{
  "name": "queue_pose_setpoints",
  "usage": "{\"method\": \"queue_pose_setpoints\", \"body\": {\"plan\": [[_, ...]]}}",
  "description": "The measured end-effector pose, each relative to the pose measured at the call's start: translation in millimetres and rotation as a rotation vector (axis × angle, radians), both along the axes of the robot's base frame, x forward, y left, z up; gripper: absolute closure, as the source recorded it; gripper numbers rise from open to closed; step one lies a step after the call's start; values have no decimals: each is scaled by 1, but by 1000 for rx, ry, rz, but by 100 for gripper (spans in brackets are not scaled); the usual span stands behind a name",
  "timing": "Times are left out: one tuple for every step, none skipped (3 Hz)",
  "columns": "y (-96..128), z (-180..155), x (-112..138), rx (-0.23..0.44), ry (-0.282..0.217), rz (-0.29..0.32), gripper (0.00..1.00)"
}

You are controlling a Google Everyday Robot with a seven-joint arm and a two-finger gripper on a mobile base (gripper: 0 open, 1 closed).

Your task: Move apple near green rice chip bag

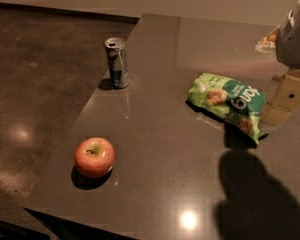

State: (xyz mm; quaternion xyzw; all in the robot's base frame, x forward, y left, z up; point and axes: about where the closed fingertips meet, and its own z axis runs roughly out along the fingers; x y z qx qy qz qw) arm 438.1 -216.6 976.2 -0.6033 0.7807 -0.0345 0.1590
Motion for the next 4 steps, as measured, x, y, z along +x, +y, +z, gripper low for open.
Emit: {"method": "queue_pose_setpoints", "body": {"plan": [[0, 0, 0, 0, 0, 0, 0], [15, -7, -4, 31, 10, 45, 0], [34, -17, -15, 101, 34, 102, 0], [70, -32, -32, 202, 58, 203, 0]]}}
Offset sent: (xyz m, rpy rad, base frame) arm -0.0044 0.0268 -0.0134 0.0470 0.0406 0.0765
